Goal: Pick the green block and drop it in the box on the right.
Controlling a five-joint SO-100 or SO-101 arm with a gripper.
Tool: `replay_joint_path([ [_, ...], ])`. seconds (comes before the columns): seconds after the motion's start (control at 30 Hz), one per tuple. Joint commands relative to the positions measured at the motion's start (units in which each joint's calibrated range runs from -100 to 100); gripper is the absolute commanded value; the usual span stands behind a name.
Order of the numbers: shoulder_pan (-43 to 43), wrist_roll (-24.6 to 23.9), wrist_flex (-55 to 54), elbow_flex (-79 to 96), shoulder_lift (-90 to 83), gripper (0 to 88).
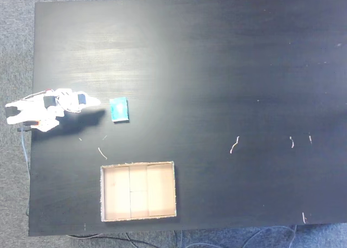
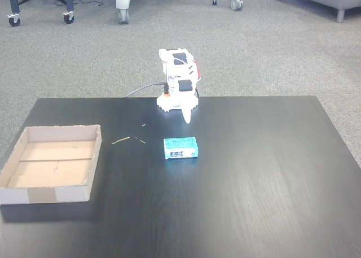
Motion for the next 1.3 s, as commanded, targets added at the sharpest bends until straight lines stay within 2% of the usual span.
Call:
replay_joint_path([
  [0.0,-0.2,0.2,-0.1,1.2,-0.3,2.2],
  [0.07,0.1,1.0,-0.5,1.2,-0.3,11.4],
  [0.1,0.5,0.7,1.4,-0.3,-0.3,23.2],
  [0.2,2.6,-0.4,5.7,-10.9,0.7,30.5],
  [0.3,1.0,-0.7,12.2,-31.8,23.8,34.7],
  [0.33,1.9,0.4,15.9,-41.3,34.2,31.3],
  [0.37,2.9,0.6,20.1,-51.8,44.7,32.1],
  [0.43,2.9,0.0,24.0,-63.7,58.4,43.5],
  [0.5,1.8,0.8,22.6,-67.6,66.1,50.0],
  [0.67,0.1,4.2,26.4,-84.0,93.6,50.5],
  [0.77,0.3,4.2,23.8,-85.8,99.7,45.9],
  [0.83,0.0,7.1,21.9,-87.0,104.8,45.0],
  [0.97,1.1,6.7,29.5,-100.7,119.3,45.8],
  [1.07,2.3,6.4,30.0,-102.7,121.8,43.5],
  [1.27,2.6,5.7,29.7,-98.1,120.9,31.8],
])
